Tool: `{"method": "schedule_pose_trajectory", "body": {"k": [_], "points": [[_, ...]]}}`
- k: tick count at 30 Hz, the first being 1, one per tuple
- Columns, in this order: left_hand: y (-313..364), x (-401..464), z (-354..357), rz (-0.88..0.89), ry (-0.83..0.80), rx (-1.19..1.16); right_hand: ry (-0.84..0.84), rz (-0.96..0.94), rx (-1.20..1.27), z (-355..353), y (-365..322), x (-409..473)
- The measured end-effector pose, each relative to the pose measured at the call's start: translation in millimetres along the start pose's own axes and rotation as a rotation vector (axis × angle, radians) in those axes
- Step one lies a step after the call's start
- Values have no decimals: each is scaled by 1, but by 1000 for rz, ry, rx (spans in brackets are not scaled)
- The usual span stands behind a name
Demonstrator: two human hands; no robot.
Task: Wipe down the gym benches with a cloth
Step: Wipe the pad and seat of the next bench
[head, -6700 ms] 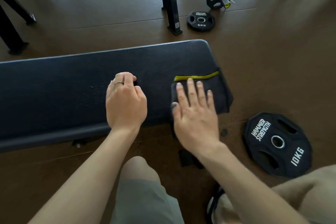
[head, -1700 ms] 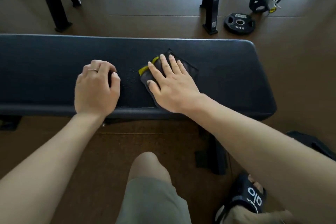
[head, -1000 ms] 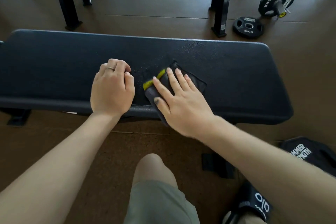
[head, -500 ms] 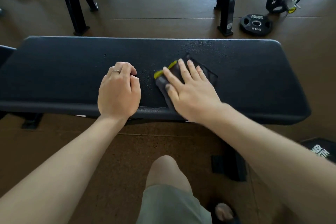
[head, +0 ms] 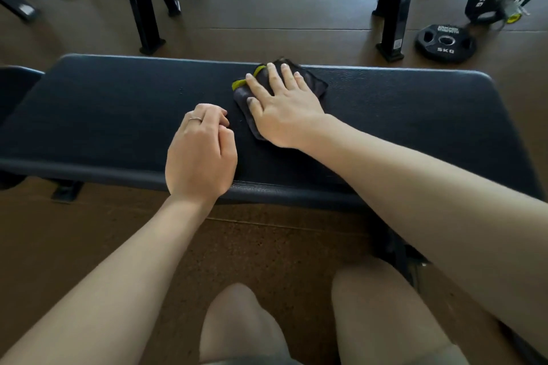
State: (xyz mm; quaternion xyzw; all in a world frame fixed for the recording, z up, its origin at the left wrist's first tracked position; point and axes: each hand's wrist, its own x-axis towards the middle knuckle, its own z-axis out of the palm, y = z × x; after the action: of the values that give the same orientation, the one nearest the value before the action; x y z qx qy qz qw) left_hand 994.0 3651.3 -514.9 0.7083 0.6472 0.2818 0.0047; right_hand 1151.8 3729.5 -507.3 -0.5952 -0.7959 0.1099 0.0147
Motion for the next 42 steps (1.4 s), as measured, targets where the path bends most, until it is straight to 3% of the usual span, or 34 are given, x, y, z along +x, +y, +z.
{"method": "schedule_pose_trajectory", "body": {"k": [4, 7, 12, 16, 19, 24, 29, 33, 37, 40, 42], "points": [[0, 1, 2, -35, 26, 6, 8, -205, -13, 3, -11, 1], [-1, 1, 1, -44, 31, 0, 25, -224, -35, -3, -8, 28], [0, 0, 0, -78, 12, -9, 92, 5, -79, -18, 82, 12], [1, 0, 1, -89, 11, 2, 25, 131, -56, -24, 131, -52], [2, 1, 2, -111, 14, -3, -3, 142, -44, -20, 108, -44], [3, 2, -2, -132, 16, -33, 27, -67, -16, -13, 49, 32], [4, 1, -1, -126, 52, -14, -48, -127, 26, -17, 15, 77], [-1, -3, 0, -103, 155, -14, -41, -252, -26, -12, 18, 16], [-2, 2, -3, -180, 231, -36, -141, -425, -102, -9, 16, -79], [-27, 4, -18, -193, 252, 3, -125, -421, -138, -8, 14, -78], [-63, 5, -30, -319, 241, 64, -89, -436, -142, -4, 1, -62]]}}
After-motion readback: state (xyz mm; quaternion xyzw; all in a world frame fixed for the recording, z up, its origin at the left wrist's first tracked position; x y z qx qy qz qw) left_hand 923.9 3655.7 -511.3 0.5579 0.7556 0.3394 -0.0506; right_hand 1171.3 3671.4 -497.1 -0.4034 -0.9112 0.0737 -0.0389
